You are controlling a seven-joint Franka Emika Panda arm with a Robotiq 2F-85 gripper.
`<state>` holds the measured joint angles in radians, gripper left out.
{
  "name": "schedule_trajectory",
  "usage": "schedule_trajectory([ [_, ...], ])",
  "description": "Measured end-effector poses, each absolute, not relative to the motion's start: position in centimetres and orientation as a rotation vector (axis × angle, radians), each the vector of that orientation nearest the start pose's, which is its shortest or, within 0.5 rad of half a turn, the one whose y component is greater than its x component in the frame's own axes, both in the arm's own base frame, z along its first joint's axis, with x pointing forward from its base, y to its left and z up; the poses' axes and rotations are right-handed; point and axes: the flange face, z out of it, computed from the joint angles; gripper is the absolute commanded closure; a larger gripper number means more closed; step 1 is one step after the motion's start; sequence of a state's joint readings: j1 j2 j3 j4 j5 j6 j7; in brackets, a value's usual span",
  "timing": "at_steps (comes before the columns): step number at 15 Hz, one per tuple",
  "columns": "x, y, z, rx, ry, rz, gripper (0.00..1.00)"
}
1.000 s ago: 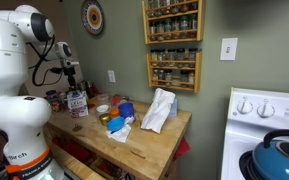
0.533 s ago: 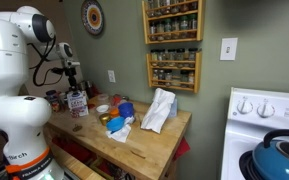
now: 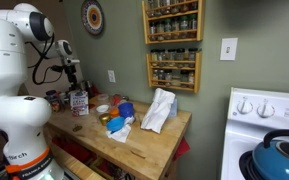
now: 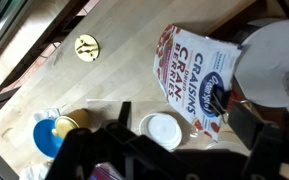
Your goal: Put the clip on the white packet
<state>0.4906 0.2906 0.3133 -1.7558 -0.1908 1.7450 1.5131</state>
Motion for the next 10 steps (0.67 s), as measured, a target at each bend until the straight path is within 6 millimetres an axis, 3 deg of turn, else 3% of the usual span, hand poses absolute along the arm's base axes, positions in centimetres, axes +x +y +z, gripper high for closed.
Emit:
schedule_trajectory([
  [10,42.2,38.0,46.0,-3.129,1.113,-0.084,0.00],
])
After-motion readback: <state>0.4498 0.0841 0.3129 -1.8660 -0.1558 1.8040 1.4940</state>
